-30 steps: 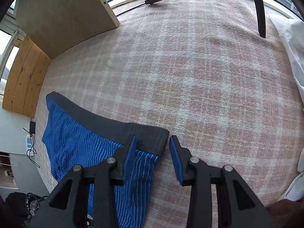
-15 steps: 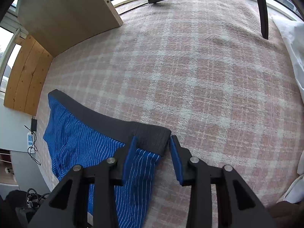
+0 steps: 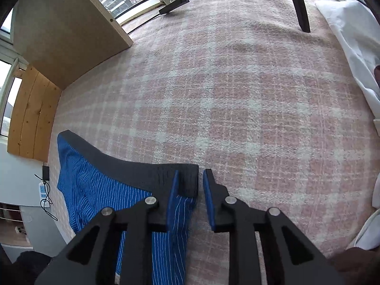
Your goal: Fold clothes
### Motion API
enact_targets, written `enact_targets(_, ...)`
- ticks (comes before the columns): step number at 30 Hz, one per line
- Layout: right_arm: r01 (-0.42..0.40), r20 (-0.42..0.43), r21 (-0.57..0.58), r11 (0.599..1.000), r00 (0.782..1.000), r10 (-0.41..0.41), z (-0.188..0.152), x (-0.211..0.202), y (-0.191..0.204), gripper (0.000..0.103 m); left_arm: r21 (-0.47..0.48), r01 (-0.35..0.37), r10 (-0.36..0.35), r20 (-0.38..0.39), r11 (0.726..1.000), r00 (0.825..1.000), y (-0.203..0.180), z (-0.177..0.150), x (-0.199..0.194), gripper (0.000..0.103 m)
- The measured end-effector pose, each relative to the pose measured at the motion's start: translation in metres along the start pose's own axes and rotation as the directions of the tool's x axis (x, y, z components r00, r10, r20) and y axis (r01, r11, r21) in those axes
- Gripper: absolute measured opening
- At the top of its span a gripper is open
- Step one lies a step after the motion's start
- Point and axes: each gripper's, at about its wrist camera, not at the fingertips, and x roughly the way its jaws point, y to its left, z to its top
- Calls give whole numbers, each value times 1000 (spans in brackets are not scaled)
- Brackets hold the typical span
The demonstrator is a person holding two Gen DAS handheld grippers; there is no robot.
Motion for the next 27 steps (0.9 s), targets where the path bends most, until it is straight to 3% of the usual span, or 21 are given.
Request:
enact_targets(2, 11, 2, -19, 1000, 1000, -11, -3, 0, 3, 43, 12, 5, -6, 15, 1000, 1000, -6, -3, -8, 4)
enact_targets(5, 28, 5, -51, 998, 1000, -27, -6, 1, 9, 43, 37, -13, 11, 53, 999, 999, -13, -12, -24, 21)
enact_targets(7, 39, 8, -73, 997, 999, -39, -9, 1, 12, 43, 47, -60, 56, 81, 997, 995, -13, -20, -30, 21)
enact_targets(11, 62, 13, -115, 991, 998, -61, -14, 2, 19, 42, 20, -106, 105, 60, 994, 993, -1, -19, -19, 21)
enact_targets(13, 73, 17, -136, 988, 997, -72, -17, 2, 23, 40, 13, -120, 120, 51, 993, 991, 3, -16, -11, 21)
enact_targets(16, 88, 25, -138, 987, 996, -85, -17, 0, 20, 15, 67, -161, 158, 46, 985, 986, -8, -10, 2, 22)
enact_targets(17, 92, 28, -132, 987, 996, -89, -17, -1, 17, 12, 77, -162, 159, 47, 984, 986, -12, -7, 7, 22)
enact_targets(19, 66, 36, -110, 992, 997, -63, -17, -5, 9, 10, 103, -165, 160, 57, 981, 986, -21, -1, 16, 21)
enact_targets(21, 38, 43, -87, 996, 999, -34, -17, -9, 2, 9, 105, -149, 143, 66, 983, 988, -23, 4, 18, 8)
enact_targets(23, 31, 48, -83, 996, 998, -27, -17, -10, 2, 9, 91, -131, 124, 73, 987, 990, -21, 7, 18, 6)
enact_targets(27, 53, 41, -100, 994, 998, -49, -17, -7, 11, 9, -12, -70, 70, 100, 998, 992, -4, 6, 2, 4)
